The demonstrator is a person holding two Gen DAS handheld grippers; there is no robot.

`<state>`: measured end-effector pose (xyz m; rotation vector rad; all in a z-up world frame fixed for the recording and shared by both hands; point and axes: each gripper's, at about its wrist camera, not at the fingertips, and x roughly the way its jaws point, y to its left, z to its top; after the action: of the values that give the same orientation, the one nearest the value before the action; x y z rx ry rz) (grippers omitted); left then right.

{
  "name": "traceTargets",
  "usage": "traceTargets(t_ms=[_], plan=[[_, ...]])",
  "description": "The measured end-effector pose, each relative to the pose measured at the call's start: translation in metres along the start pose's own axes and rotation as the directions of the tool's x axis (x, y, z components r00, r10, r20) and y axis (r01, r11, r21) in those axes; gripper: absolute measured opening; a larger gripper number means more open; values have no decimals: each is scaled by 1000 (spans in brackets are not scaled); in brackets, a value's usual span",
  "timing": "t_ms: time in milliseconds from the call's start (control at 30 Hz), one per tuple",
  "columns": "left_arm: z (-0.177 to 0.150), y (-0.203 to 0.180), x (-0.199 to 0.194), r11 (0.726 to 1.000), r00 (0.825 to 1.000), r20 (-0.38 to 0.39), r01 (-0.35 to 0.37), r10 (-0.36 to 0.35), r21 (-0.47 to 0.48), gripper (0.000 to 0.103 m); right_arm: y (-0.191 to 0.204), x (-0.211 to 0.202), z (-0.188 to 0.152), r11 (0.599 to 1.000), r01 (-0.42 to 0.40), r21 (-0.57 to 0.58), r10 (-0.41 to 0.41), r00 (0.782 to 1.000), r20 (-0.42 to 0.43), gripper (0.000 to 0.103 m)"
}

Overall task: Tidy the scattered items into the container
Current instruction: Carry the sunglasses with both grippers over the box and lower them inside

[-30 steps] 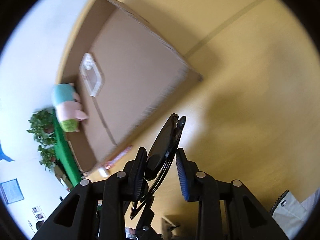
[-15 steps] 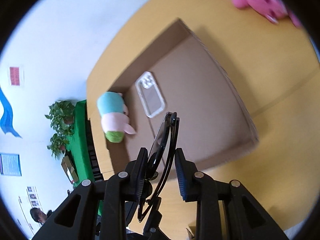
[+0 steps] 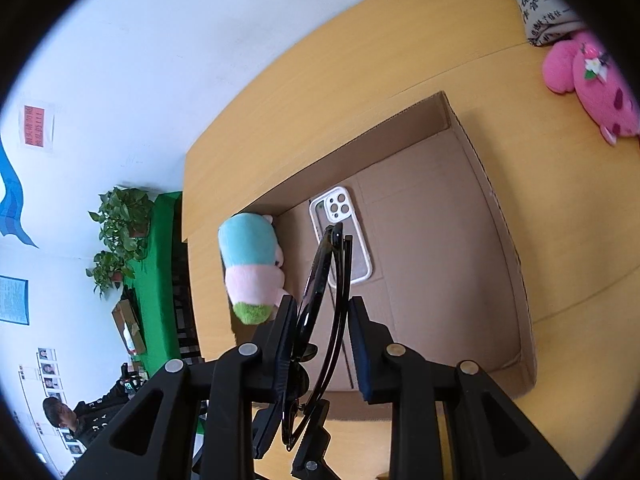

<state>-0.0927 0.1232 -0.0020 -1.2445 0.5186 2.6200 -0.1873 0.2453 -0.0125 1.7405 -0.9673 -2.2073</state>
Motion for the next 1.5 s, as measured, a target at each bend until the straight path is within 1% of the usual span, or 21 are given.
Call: traceTargets(t_ms=[267,467,700,967,1067,1200,1333,1400,1467,1500], plan=[[10,3,42,997,999,-31,41,-43,-65,24,-6,33,33,998,56,-9,-57,997,-43,25],[10,6,83,988,993,-81,76,-87,-137,24,-14,70,54,994,105,-11,-105,991,-85,25],[12,11,132,970,981,-135,109,-141,-219,24,-24,119,79,986,164,-38,-168,977,-133,24],[16,21,183,940,959,-201,128,-198,-317,25,-33,168,108,978,201,-65,-209,961,-180,24],[17,24,197,930,946,-239,128,-219,-345,25,-35,183,114,975,209,-76,-220,956,-196,24],[14,29,215,912,920,-296,127,-255,-391,25,-39,203,119,974,215,-75,-227,948,-223,24],[12,36,234,875,873,-363,133,-325,-464,26,-42,220,120,973,217,-76,-229,945,-233,24],[11,38,242,874,858,-391,124,-333,-470,26,-43,227,120,972,219,-82,-232,944,-235,24],[10,38,247,873,851,-405,120,-336,-473,26,-45,232,120,973,219,-74,-231,946,-230,24],[10,38,247,871,850,-404,119,-337,-476,26,-45,234,120,974,215,-77,-227,947,-226,24]])
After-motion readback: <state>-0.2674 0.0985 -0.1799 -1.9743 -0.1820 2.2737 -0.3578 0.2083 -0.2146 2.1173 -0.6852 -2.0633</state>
